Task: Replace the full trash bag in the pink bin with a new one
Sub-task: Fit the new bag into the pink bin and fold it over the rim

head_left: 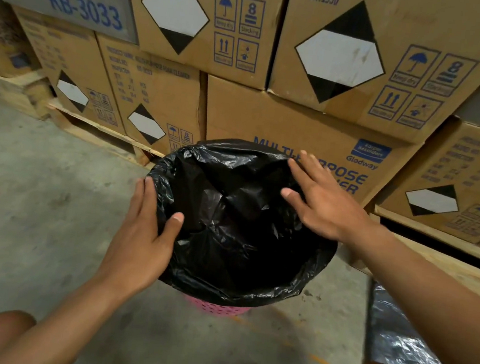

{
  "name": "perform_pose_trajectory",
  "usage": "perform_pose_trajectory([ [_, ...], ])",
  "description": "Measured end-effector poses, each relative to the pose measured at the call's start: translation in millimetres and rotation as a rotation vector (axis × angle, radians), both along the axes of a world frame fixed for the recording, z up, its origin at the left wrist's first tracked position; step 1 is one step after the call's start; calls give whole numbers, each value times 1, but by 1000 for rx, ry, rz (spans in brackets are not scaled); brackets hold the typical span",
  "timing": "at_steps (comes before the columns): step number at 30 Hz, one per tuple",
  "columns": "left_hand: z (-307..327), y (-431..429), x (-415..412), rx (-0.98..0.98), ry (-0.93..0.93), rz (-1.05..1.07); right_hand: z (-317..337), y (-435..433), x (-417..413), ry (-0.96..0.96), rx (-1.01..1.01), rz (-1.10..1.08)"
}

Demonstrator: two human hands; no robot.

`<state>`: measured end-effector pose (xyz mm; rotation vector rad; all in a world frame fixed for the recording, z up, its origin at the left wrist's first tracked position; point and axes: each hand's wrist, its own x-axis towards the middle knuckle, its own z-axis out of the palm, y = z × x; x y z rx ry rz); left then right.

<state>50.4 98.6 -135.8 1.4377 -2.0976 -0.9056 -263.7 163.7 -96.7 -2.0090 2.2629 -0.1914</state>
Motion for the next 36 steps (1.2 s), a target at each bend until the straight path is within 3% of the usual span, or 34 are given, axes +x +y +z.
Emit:
perform_pose_trajectory([
  [3, -4, -4, -2, 45, -23, 9, -6, -52, 9, 365, -52, 374],
  [6, -5, -4, -2, 25, -43, 14, -26, -97, 23, 634, 61, 647],
  [10, -4, -5, -1, 48, -39, 20, -48, -116, 25, 856, 244, 590],
  [13, -4, -6, -1, 34, -43, 16, -49, -117, 21, 799, 296, 546],
  [16, -5, -7, -1, 29, -52, 10, -43, -116, 18, 732, 191, 603],
  [21, -5, -6, 0, 30, -46, 0, -34, -114, 13, 774, 227, 540],
  [24, -5, -7, 0, 29, -55, 4, -31, -108, 9, 632, 53, 530],
  [26, -4, -6, -1, 33, -66, 12, -25, -95, -1, 642, -36, 501],
  [28, -4, -6, -1, 37, -72, 16, -18, -77, -12, 674, 45, 461],
  [31, -3, -6, -3, 41, -70, 10, -8, -55, -18, 727, 327, 404],
  [33, -2, -8, -5, 42, -77, 9, -4, -53, -16, 729, 334, 381],
  [36, 0, -9, -5, 48, -110, 9, 3, -56, -7, 563, 214, 385],
])
